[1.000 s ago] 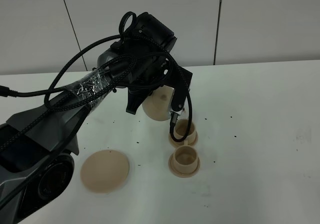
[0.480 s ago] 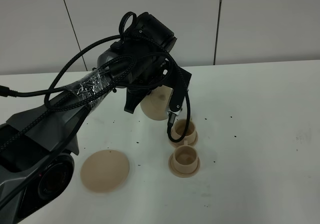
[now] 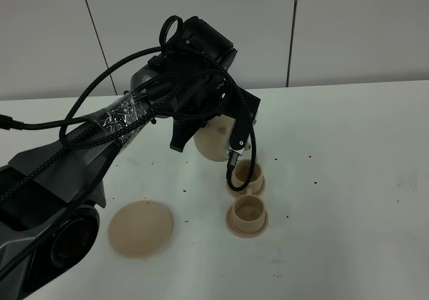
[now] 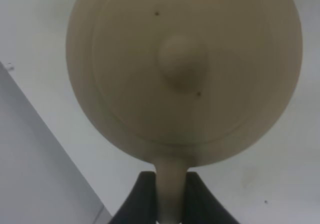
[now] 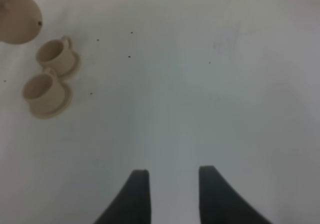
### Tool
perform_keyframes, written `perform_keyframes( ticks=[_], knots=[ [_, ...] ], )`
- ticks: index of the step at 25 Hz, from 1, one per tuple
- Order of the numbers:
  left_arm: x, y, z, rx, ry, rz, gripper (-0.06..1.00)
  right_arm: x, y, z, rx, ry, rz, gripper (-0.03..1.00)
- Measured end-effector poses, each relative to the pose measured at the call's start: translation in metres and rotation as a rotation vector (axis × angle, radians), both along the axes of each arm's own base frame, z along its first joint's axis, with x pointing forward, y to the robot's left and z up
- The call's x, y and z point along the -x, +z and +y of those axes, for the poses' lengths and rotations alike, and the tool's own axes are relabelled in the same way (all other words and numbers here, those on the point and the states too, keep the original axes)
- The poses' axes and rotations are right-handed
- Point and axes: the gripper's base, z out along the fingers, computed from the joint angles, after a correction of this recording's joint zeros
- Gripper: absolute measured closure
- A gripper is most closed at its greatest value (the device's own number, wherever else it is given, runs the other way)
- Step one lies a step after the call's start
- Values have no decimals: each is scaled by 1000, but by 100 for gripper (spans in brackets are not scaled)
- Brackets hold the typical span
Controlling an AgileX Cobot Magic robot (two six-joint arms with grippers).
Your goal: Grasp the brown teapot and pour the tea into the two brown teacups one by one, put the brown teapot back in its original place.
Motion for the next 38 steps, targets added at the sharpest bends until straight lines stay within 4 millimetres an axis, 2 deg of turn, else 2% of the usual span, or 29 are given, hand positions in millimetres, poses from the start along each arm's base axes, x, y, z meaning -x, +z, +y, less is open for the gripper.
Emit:
perform_keyframes(
  ticks=[27,38],
  knots=[
    [-2,2,4,-63,-17,-22,78,0,0,0,0,0,0,73],
    [-6,4,2,-70,-88,-51,78,0,0,0,0,0,0,73]
  ],
)
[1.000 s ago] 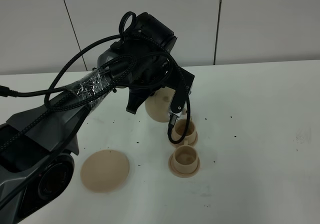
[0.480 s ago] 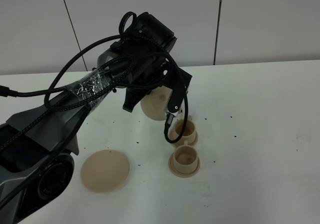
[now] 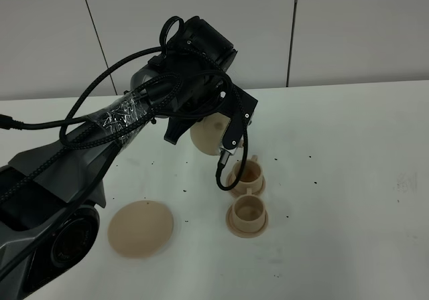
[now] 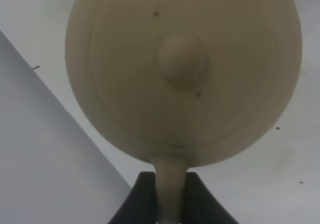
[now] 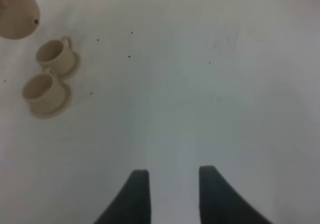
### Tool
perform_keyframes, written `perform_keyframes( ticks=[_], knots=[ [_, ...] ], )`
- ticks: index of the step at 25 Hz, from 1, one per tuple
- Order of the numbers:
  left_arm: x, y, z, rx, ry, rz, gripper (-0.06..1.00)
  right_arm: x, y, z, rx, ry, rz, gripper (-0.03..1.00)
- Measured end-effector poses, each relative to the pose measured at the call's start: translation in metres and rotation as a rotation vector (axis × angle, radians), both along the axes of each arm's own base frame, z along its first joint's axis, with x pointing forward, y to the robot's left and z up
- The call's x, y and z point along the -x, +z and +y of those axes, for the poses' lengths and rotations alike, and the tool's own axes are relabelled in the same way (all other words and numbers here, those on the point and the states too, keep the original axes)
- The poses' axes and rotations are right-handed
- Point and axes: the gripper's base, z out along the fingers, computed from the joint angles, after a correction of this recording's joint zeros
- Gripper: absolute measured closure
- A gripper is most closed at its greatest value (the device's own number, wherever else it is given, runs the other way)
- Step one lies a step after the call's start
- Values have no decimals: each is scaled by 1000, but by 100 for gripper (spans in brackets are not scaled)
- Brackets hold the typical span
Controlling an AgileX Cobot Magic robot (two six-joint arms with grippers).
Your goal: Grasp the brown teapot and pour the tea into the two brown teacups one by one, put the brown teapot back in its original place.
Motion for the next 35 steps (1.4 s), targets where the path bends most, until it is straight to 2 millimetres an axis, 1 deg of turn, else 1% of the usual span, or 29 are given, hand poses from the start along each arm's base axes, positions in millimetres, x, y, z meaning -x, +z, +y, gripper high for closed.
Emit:
perform_keyframes(
  ticks=[5,13,24,35],
  knots=[
    [1,0,-3,-10,-28,-4,78,0,0,0,0,0,0,73],
    [7,0,-12,-27,-67,13,78,0,0,0,0,0,0,73],
    [10,-1,-11,-69,-84,47,78,0,0,0,0,0,0,73],
    [8,2,-11,-116,-115,16,78,0,0,0,0,0,0,73]
  ],
)
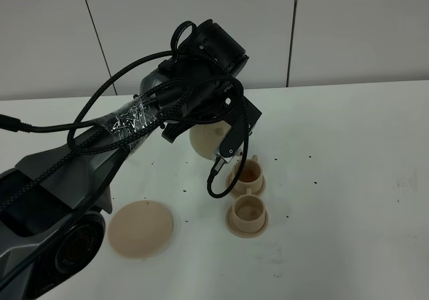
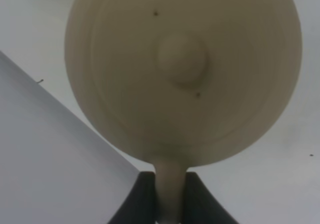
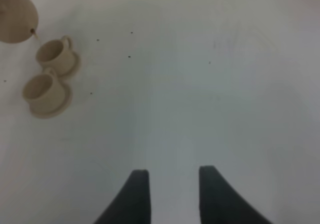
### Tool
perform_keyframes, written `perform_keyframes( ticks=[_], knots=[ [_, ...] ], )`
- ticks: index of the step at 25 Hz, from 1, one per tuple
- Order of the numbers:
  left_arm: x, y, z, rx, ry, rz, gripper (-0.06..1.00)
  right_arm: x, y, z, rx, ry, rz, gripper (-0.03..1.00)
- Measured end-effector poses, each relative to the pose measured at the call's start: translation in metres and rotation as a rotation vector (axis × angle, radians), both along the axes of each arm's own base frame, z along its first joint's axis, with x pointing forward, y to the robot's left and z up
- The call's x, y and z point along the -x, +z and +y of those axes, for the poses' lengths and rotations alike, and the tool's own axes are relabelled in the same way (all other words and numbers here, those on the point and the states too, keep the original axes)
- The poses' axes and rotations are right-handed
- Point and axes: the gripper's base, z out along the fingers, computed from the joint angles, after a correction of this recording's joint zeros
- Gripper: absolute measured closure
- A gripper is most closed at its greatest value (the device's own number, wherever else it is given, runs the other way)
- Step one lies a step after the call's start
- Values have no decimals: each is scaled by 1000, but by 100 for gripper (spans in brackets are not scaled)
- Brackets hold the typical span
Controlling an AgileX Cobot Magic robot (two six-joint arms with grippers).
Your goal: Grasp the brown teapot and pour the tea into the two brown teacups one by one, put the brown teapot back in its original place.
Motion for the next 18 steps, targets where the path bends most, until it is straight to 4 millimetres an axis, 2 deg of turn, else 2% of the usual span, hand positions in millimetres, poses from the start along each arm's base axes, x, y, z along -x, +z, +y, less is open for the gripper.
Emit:
perform_keyframes(
  ticks=[18],
  knots=[
    [2,4,-7,6,-44,-19,78,0,0,0,0,0,0,73]
  ],
)
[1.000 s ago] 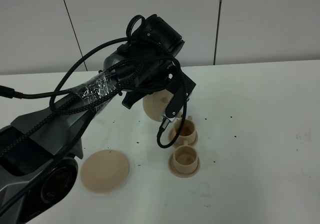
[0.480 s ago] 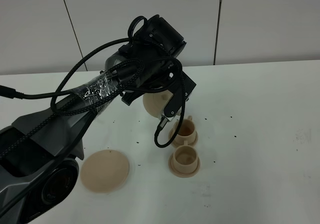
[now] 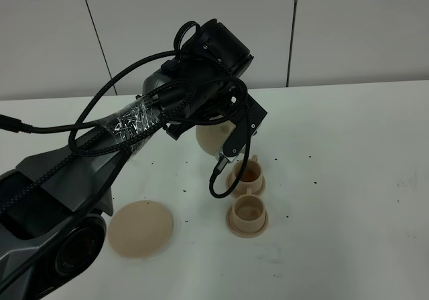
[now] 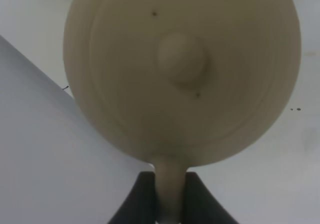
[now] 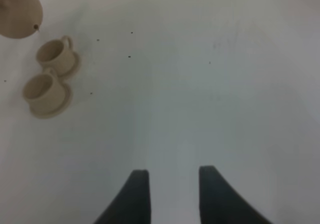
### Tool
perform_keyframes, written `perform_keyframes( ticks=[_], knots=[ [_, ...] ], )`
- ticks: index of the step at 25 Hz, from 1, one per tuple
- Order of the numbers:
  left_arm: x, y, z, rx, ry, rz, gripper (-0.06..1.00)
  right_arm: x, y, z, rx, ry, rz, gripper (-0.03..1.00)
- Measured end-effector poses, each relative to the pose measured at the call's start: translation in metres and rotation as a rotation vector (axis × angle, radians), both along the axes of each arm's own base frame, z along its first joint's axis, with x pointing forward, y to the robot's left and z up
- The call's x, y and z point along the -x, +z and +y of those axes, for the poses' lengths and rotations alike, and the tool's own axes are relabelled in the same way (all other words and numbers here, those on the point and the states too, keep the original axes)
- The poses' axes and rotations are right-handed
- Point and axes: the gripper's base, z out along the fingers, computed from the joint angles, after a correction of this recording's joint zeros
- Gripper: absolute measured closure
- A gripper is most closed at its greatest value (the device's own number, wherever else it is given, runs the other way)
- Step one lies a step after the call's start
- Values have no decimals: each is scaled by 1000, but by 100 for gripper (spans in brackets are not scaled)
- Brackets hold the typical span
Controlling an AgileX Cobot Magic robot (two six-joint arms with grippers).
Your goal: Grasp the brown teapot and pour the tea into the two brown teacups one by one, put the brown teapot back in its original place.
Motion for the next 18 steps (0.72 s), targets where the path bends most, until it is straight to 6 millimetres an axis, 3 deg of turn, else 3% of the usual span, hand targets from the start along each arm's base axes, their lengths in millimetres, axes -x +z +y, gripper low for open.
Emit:
perform_keyframes(
  ticks=[18],
  knots=[
    [3,-1,-2,-7,1,14,78,0,0,0,0,0,0,73]
  ],
)
